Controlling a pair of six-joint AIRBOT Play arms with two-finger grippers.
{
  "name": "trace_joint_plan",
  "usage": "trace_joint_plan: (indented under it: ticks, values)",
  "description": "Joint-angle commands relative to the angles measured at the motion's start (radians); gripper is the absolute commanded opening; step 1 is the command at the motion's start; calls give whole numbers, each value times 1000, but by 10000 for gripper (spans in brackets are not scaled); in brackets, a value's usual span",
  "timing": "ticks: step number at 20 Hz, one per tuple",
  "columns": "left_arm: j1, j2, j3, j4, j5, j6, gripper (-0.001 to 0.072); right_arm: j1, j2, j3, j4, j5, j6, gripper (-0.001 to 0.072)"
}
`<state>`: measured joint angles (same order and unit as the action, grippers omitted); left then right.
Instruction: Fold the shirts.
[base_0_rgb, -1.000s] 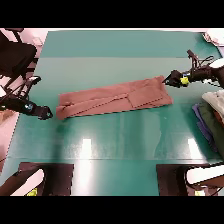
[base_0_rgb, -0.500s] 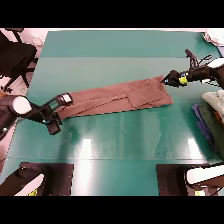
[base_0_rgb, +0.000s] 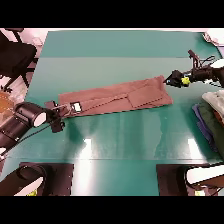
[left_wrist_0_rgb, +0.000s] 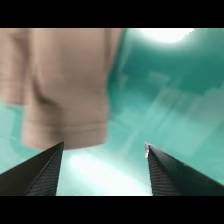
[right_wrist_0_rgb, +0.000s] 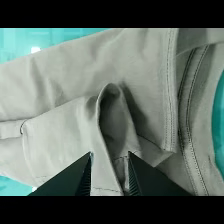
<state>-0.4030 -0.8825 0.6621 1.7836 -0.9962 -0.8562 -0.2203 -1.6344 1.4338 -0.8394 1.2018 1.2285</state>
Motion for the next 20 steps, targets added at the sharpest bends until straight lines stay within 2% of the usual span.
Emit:
trace_joint_plan:
  ticks: [1,6,8,10,14,15,16,19,20]
  values:
    - [-6,0,-67,7,39,-12,619,-1,0,0,0,-8,0,271]
    - [-6,0,-152,21,283,-16,616,-1,0,0,2,-14,1,271]
    - [-6,0,-170,53,343,-16,612,-1,0,0,2,-13,1,271]
    - [-6,0,-173,72,341,-14,408,-1,0,0,3,-9,1,271]
    - [-6,0,-173,93,314,-8,395,0,0,0,9,-2,1,271]
    - [-6,0,-173,100,297,-6,251,0,0,0,9,1,1,271]
    - [-6,0,-173,101,280,-4,213,0,0,0,9,3,1,271]
    - [-6,-3,-175,101,274,-6,210,0,0,0,10,2,1,271]
    - [-6,-3,-175,101,272,-3,72,0,0,0,10,3,1,271]
